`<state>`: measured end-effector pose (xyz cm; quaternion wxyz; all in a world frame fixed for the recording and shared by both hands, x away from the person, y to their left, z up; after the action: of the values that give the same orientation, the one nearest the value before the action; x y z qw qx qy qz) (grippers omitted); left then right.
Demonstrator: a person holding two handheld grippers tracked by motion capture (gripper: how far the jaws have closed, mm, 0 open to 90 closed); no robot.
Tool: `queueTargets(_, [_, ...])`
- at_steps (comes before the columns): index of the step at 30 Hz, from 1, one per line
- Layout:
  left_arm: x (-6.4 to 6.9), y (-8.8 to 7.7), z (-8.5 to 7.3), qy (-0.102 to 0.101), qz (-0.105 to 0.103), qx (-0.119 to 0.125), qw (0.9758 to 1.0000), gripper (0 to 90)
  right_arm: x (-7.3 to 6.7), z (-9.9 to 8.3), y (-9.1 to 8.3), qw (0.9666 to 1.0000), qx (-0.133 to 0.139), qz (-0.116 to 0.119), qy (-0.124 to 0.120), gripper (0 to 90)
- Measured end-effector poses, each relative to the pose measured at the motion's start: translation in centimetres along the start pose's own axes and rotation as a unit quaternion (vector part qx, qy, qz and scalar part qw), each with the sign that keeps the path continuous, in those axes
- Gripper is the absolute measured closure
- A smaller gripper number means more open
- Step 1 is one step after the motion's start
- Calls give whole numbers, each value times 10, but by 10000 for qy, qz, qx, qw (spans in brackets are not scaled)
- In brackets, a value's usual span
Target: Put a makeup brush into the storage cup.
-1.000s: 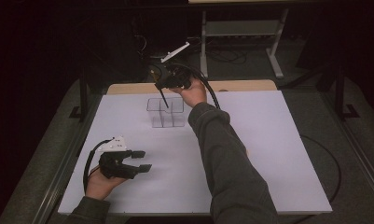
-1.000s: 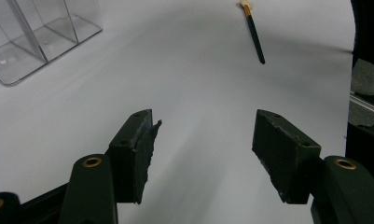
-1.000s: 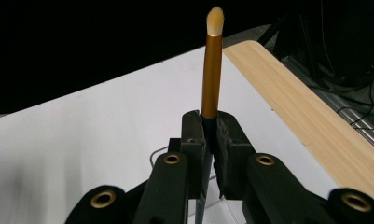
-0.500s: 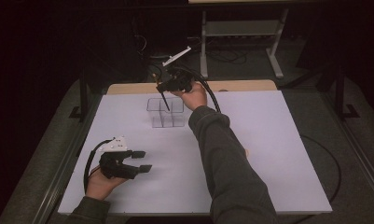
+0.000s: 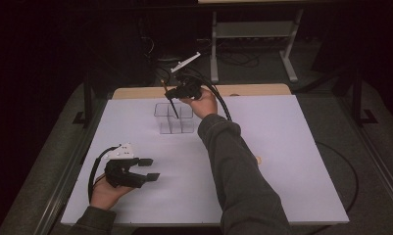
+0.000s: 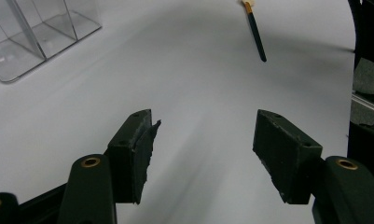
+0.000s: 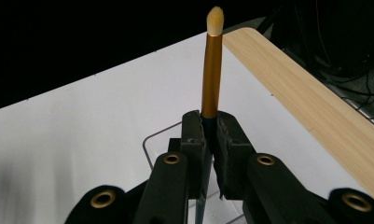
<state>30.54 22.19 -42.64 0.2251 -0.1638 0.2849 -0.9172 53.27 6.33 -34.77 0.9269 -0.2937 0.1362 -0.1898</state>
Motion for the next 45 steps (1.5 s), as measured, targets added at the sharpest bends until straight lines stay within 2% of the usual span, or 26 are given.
queueTargets(4, [0,0,0,33,6,-6,10000,371,3,-2,1,9999,-6,-44,-119,819])
queueTargets(7, [0,0,0,16,7,9,10000,369,1,-3,2,10000,-36,-13,-10,819])
queueTargets(8, [0,0,0,10,9,9,10000,369,3,-4,3,9999,-63,-52,-116,819])
queueTargets(10, [0,0,0,-19,8,6,10000,369,2,-4,4,10000,-58,-45,-65,819])
queueTargets(11, [0,0,0,-3,5,5,10000,368,3,-5,5,9999,-41,-57,-138,819])
queueTargets(17, [0,0,0,7,0,-2,10000,369,2,-10,8,9999,-76,-65,-38,819])
queueTargets(20, [0,0,0,0,-3,-3,10000,369,3,-12,10,9999,-87,-79,-62,819])
queueTargets(21, [0,0,0,1,-3,-3,10000,369,2,-13,10,9999,-93,-73,20,819])
queueTargets(24, [0,0,0,2,-1,-2,10000,369,3,-15,11,9999,-92,-109,-49,819])
queueTargets(26, [0,0,0,-3,-8,-1,10000,369,2,-16,11,9999,-125,-85,63,819])
queueTargets(28, [0,0,0,4,-4,-1,10000,369,3,-17,12,9998,-140,-111,-38,819])
queueTargets(30, [1,0,0,2,-6,1,10000,369,2,-18,12,9998,-144,-89,37,819])
queueTargets(33, [1,0,0,6,-2,-6,10000,369,3,-19,13,9998,-154,-98,-8,818])
queueTargets(35, [0,0,0,35,0,-9,10000,369,1,-19,13,9998,-170,-77,100,819])
queueTargets(37, [1,1,0,25,-4,-24,10000,369,1,-20,14,9998,-168,-73,34,819])
queueTargets(40, [1,1,0,22,-3,-37,10000,370,-1,-22,15,9999,-121,-75,79,819])
queueTargets(45, [1,1,0,42,1,-40,10000,369,0,-26,17,9997,-193,-119,52,818])
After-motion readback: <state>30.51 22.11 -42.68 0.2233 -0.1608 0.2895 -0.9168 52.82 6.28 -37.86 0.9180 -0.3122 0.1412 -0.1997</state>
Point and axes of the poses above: each handheld gripper's, and its own axes: y roughly forward along the jaws, z roughly out of its top, x roughly to its right, the point moved 5 cm from there along y, roughly forward along the jaws, and after that the axes turned 1 degree about -y, right-handed, at the moved point
